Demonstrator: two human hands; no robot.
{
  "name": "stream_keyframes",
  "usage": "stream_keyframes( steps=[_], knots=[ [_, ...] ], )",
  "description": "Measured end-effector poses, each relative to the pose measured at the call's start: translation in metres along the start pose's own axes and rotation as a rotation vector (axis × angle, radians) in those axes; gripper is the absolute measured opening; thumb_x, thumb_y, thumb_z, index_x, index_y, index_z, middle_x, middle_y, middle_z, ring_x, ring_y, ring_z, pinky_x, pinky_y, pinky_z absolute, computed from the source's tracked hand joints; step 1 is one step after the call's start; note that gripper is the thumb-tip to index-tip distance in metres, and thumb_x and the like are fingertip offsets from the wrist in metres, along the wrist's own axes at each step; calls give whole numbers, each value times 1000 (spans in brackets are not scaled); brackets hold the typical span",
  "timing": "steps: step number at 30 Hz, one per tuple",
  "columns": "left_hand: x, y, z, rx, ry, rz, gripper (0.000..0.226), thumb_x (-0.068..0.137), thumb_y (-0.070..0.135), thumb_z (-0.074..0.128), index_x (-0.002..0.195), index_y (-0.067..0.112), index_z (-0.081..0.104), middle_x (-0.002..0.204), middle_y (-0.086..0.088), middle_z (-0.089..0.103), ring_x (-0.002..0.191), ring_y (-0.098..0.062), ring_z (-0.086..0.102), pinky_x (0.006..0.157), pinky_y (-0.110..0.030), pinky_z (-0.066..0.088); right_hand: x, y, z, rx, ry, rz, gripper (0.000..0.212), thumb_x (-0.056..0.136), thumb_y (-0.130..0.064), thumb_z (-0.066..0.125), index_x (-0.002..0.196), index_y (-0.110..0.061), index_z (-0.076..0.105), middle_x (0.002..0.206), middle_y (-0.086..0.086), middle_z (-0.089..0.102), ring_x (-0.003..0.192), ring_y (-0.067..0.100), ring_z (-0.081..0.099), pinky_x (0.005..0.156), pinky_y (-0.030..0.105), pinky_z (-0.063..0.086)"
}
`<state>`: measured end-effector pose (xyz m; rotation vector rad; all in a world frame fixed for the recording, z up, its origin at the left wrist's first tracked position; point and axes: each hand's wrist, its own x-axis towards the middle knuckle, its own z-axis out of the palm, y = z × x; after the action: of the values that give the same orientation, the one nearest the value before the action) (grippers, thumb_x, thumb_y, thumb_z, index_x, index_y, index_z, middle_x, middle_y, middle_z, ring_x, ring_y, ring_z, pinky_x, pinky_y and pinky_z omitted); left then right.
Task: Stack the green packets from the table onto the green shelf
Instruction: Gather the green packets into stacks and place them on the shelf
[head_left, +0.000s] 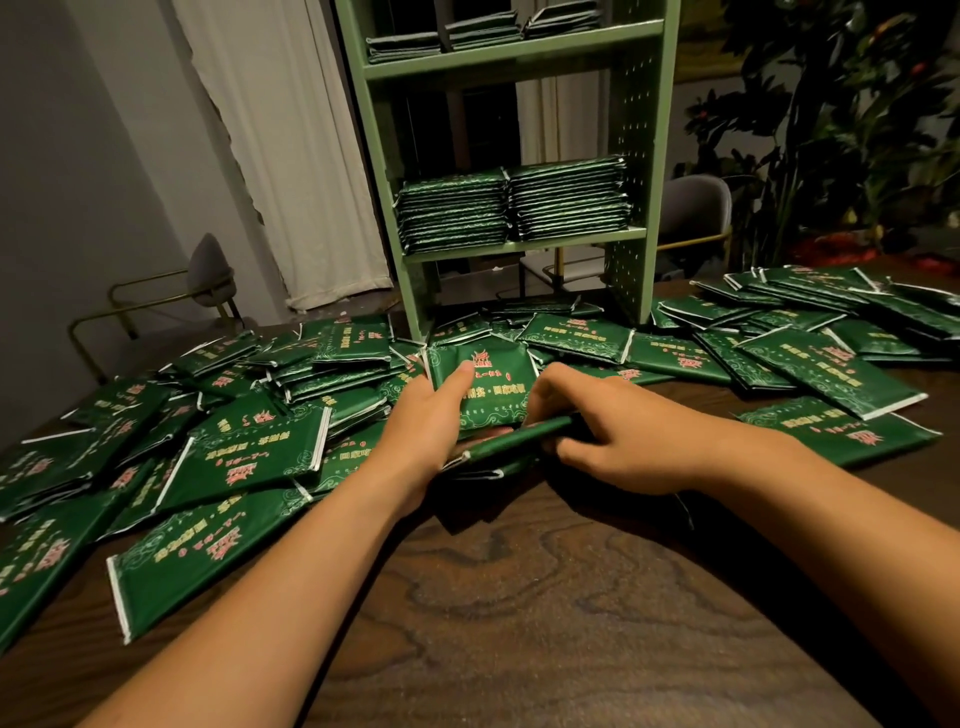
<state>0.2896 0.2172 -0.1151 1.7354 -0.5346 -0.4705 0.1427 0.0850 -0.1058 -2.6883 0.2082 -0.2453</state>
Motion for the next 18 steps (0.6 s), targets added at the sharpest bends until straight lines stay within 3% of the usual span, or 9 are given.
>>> stream_keyframes(
  steps=[2, 5, 9, 13, 18],
  knots=[
    [1, -1, -2, 94, 36, 12, 44, 97, 57, 54, 111, 16, 59, 115, -5, 66, 107, -25, 62, 104, -48, 46, 0, 4, 1, 38, 55, 18, 28, 95, -19, 60, 114, -33, 44, 108, 1, 66, 99, 24, 62, 93, 49, 49],
    [-1, 0, -2, 35, -2, 1, 55, 87, 65, 57, 113, 17, 60, 116, -3, 68, 111, -25, 63, 106, -49, 45, 1, 8, 2, 75, 105, 13, 29, 94, -17, 62, 111, -36, 47, 103, 0, 67, 96, 23, 64, 89, 49, 52],
    [1, -5, 0, -156, -17, 14, 42, 90, 47, 71, 111, 11, 64, 109, -10, 72, 104, -31, 71, 81, -44, 61, -2, 4, -5, 109, -66, 20, 36, 86, -17, 66, 118, -33, 60, 114, -10, 65, 102, 9, 62, 97, 38, 51],
    [3, -8, 0, -102, 25, 90, 17, 90, 25, 76, 99, 14, 67, 95, -4, 77, 86, -22, 76, 82, -41, 61, -5, -4, -9, 50, -186, 32, 58, 86, -16, 69, 138, -34, 53, 137, -14, 54, 124, 4, 52, 111, 27, 40],
    [2, -6, -1, -64, 28, 129, 14, 86, 19, 80, 96, 18, 69, 93, 1, 78, 88, -19, 75, 90, -41, 58, -3, -1, -5, 79, -75, 13, 50, 88, -9, 66, 131, -30, 53, 131, -12, 61, 123, 3, 55, 111, 30, 42]
  ],
)
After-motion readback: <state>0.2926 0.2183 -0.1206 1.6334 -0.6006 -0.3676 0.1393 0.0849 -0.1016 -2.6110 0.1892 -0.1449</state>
